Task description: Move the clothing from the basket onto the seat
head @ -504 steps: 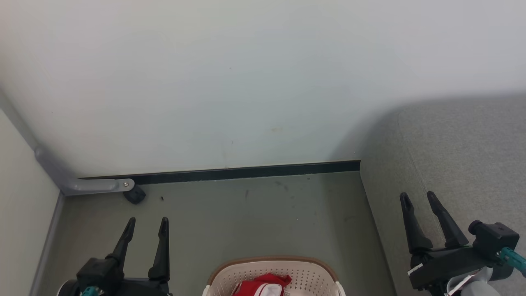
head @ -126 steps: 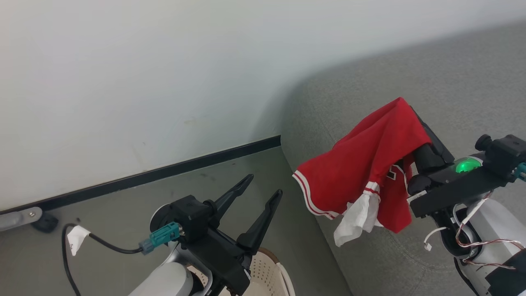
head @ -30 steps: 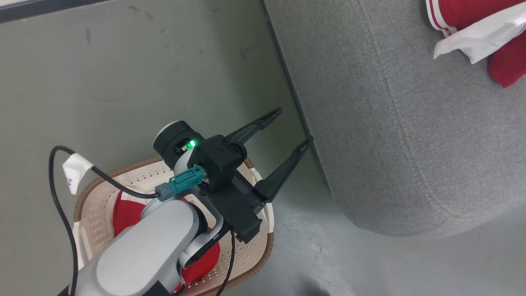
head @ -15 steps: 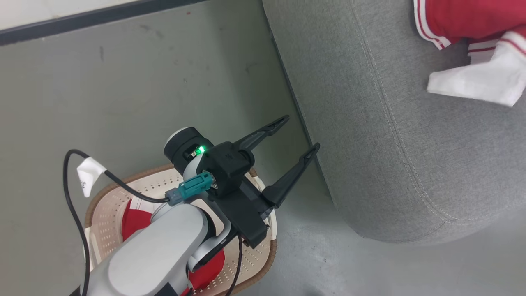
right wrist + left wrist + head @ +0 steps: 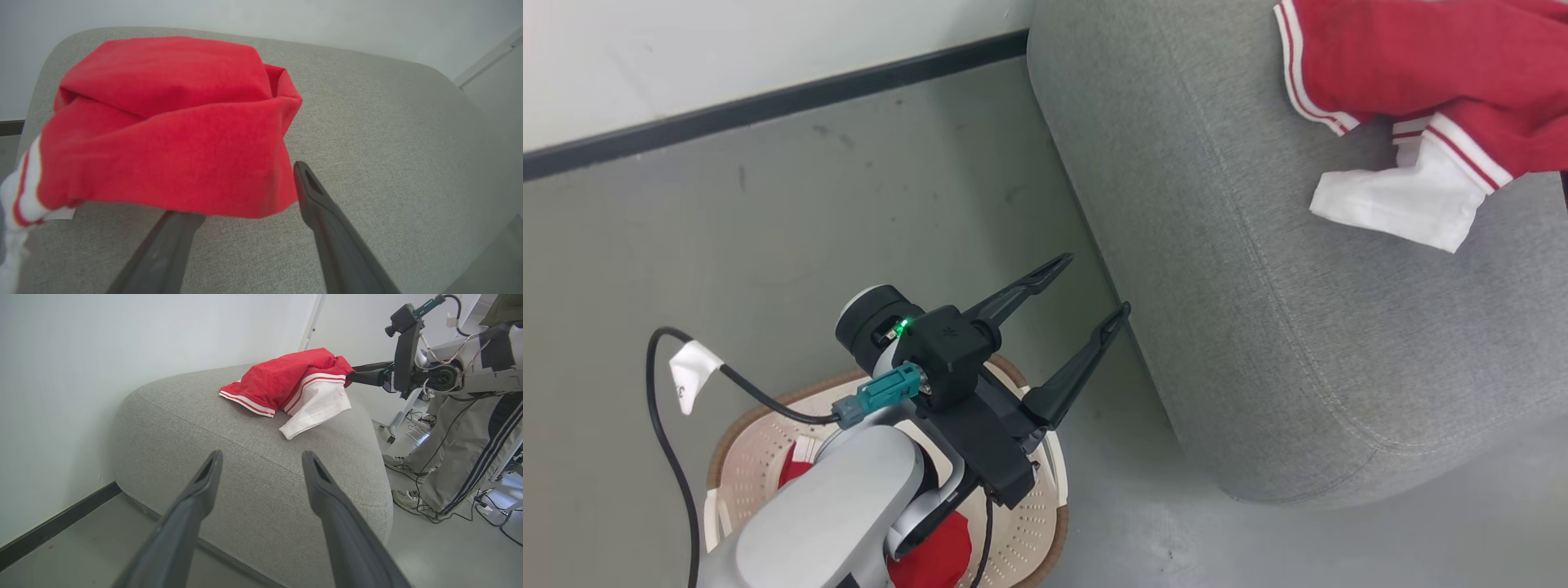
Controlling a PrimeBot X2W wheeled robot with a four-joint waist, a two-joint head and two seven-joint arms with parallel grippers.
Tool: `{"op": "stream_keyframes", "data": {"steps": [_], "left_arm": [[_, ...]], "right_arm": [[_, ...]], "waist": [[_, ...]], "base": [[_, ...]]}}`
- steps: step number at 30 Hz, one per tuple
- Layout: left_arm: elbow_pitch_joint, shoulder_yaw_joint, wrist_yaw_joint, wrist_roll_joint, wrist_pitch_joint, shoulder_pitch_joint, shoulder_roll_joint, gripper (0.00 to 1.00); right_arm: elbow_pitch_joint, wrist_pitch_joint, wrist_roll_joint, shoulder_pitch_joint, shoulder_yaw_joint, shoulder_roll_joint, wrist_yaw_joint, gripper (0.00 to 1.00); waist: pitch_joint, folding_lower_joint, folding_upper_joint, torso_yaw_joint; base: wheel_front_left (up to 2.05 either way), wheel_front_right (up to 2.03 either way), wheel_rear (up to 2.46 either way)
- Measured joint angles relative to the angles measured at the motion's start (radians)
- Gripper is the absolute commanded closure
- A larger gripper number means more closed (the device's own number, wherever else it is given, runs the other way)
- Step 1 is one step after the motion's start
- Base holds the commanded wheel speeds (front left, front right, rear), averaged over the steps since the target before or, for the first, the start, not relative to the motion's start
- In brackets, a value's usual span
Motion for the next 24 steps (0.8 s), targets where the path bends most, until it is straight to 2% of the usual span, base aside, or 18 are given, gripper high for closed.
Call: {"op": "stream_keyframes", "data": {"steps": [13,24], "left_arm": [[0.049,0.012,0.0,-0.042,-0.048,0.063,-0.006,0.0],[0.075,0.049,0.002,-0.064,-0.073,0.133,-0.022,0.0]], "right_arm": [[-0.103,-0.085,0.03,0.073,0.003,-0.057,0.0,0.0],[-0.28,-0.115,0.052,0.176,-0.03,-0.099,0.0,0.0]], "waist": [[-0.126,-0.0001,-0.0002,-0.019],[-0.245,-0.0001,-0.0002,0.014]], "base": [[0.0,0.0,0.0],[0.0,0.0,0.0]]}}
